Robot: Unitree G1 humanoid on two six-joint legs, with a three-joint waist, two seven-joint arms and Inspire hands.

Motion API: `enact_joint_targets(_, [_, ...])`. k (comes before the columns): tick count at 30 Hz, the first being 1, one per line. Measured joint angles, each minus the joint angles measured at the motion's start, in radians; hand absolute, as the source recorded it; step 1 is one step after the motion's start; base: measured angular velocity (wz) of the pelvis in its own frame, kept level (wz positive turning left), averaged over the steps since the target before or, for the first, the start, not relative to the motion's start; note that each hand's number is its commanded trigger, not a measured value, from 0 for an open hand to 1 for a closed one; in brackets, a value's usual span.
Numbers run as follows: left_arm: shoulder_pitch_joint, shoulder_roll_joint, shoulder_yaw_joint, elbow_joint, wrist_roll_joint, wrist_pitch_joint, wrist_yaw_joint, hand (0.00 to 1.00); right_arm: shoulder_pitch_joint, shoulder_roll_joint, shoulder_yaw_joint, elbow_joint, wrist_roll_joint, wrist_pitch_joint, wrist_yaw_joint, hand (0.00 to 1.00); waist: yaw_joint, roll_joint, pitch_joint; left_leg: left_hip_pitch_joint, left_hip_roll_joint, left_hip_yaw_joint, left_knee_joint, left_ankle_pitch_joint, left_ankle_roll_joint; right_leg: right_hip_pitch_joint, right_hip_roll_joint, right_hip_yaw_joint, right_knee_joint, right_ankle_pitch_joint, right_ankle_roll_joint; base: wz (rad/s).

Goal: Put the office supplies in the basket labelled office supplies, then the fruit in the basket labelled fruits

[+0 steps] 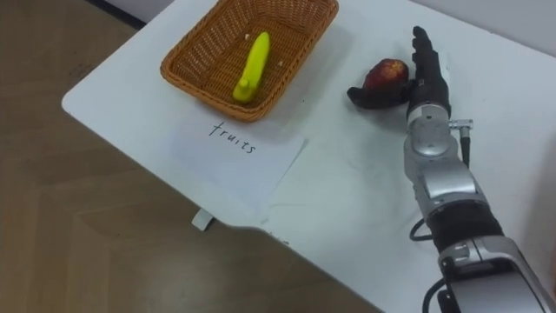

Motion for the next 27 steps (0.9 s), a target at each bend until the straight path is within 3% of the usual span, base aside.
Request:
enact_joint_targets(19, [0.0, 0.024, -0.001, 0.007, -0.023, -0.02, -0.005, 0.0, -0.003, -0.001, 0.059, 0.0, -0.151, 0.001, 0.05, 0.0, 0.0, 0.001, -0.0013, 0.001, 0.002, 0.016, 0.004, 0.001, 0.002, 0.0, -0.001, 0.006, 0.0, 0.001, -0.001, 0.0])
enact_joint_targets(20, [0.0, 0.024, -0.002, 0.007, -0.022, -0.02, -0.006, 0.0, -0.003, -0.001, 0.06, 0.0, -0.168, 0.001, 0.056, 0.52, 0.0, 0.0, -0.0014, 0.001, 0.002, 0.017, 0.004, 0.001, 0.002, 0.0, -0.001, 0.007, 0.0, 0.001, -0.001, 0.0])
enact_joint_targets(21, [-0.001, 0.024, -0.002, 0.007, -0.022, -0.02, -0.007, 0.0, -0.004, -0.001, 0.062, 0.0, -0.173, 0.001, 0.059, 0.6, 0.0, 0.0, -0.0015, 0.002, 0.002, 0.017, 0.004, 0.001, 0.002, 0.0, -0.001, 0.008, 0.0, 0.001, -0.002, 0.0])
enact_joint_targets(22, [-0.004, 0.026, -0.002, 0.008, -0.023, -0.02, -0.012, 0.0, -0.004, -0.003, 0.068, 0.002, -0.173, 0.001, 0.066, 1.0, 0.0, -0.001, -0.0014, 0.002, 0.003, 0.017, 0.004, 0.001, 0.002, 0.0, -0.001, 0.009, 0.0, 0.001, -0.002, 0.0])
enact_joint_targets(27, [-0.033, 0.037, -0.001, 0.015, -0.023, -0.021, -0.025, 0.0, -0.022, -0.015, 0.08, 0.047, -0.169, -0.006, 0.078, 1.0, -0.002, -0.01, -0.0011, 0.013, 0.002, 0.017, 0.002, 0.002, 0.002, 0.011, -0.001, 0.007, 0.0, 0.001, -0.002, 0.0])
